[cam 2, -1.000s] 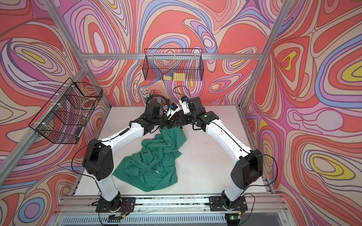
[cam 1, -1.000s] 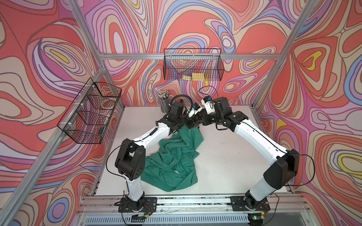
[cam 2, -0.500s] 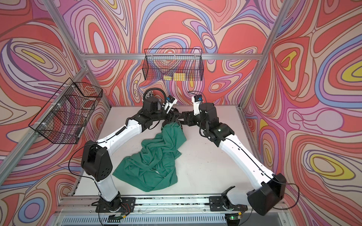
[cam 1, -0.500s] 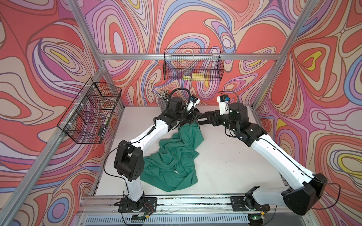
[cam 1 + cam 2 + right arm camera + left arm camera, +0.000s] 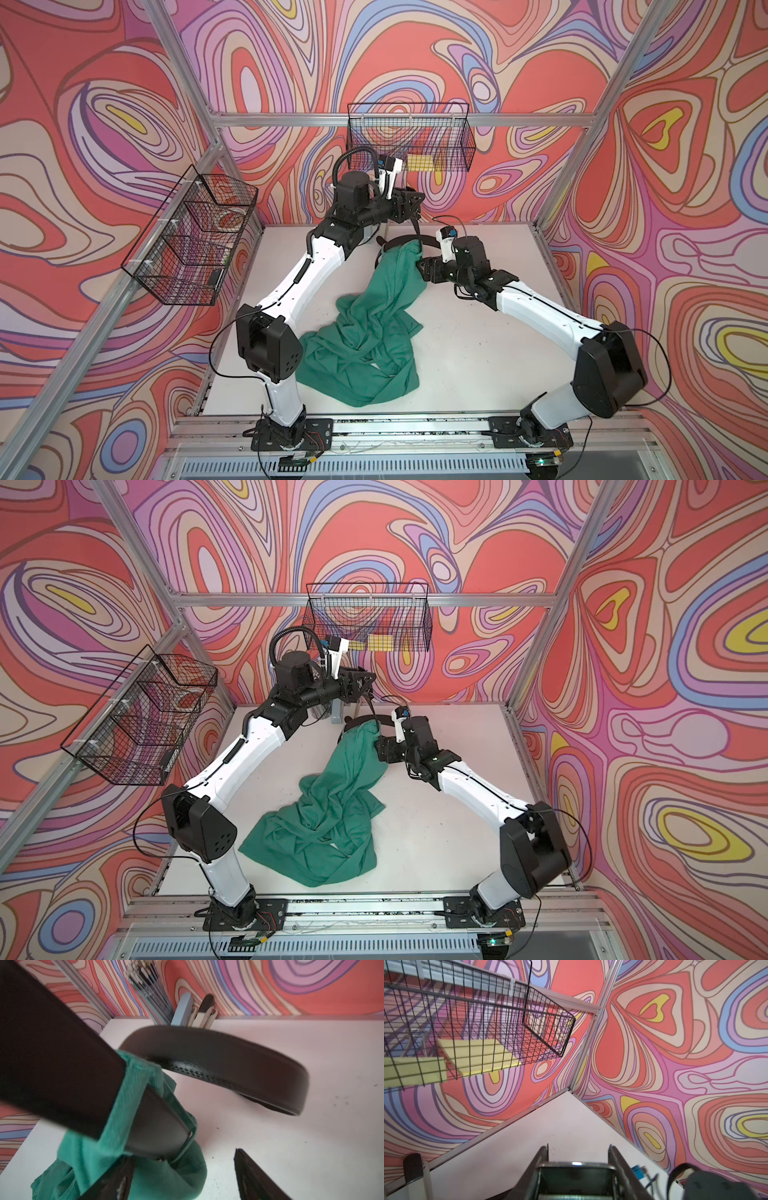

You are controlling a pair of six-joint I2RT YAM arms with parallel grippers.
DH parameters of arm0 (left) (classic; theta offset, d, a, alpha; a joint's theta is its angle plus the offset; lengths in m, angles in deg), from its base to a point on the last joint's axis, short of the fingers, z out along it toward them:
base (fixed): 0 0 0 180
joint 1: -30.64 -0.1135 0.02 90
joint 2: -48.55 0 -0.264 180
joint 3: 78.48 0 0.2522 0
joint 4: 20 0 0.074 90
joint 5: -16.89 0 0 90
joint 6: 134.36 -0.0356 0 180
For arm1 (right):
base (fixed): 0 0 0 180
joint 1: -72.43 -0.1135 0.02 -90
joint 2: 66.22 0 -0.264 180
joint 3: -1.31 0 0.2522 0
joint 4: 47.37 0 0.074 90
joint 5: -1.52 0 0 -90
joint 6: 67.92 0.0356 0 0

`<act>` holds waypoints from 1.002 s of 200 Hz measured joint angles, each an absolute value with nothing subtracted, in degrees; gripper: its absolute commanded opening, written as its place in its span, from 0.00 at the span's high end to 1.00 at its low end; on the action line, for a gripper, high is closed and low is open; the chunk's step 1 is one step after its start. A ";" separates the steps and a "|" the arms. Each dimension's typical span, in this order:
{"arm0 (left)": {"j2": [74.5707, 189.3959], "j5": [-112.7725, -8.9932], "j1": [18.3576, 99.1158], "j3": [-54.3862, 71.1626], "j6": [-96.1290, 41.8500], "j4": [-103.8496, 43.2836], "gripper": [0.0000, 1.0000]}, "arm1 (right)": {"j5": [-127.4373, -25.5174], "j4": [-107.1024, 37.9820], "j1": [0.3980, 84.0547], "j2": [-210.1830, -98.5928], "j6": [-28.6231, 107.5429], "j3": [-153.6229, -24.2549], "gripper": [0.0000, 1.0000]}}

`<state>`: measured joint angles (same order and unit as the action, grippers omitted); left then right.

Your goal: Remove the belt from the trousers

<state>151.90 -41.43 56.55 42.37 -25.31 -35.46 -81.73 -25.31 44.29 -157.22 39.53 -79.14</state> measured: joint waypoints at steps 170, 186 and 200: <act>131.51 -46.39 49.25 35.16 -15.56 -32.27 1.00 | -82.80 -30.52 48.03 -159.13 43.53 -79.67 1.00; 126.59 -47.14 48.70 25.48 -15.43 -29.60 1.00 | -83.48 -28.07 49.25 -157.31 42.15 -79.67 1.00; 124.32 -47.59 48.53 17.89 -15.76 -27.55 0.97 | -83.94 -25.16 50.17 -155.91 40.34 -80.08 1.00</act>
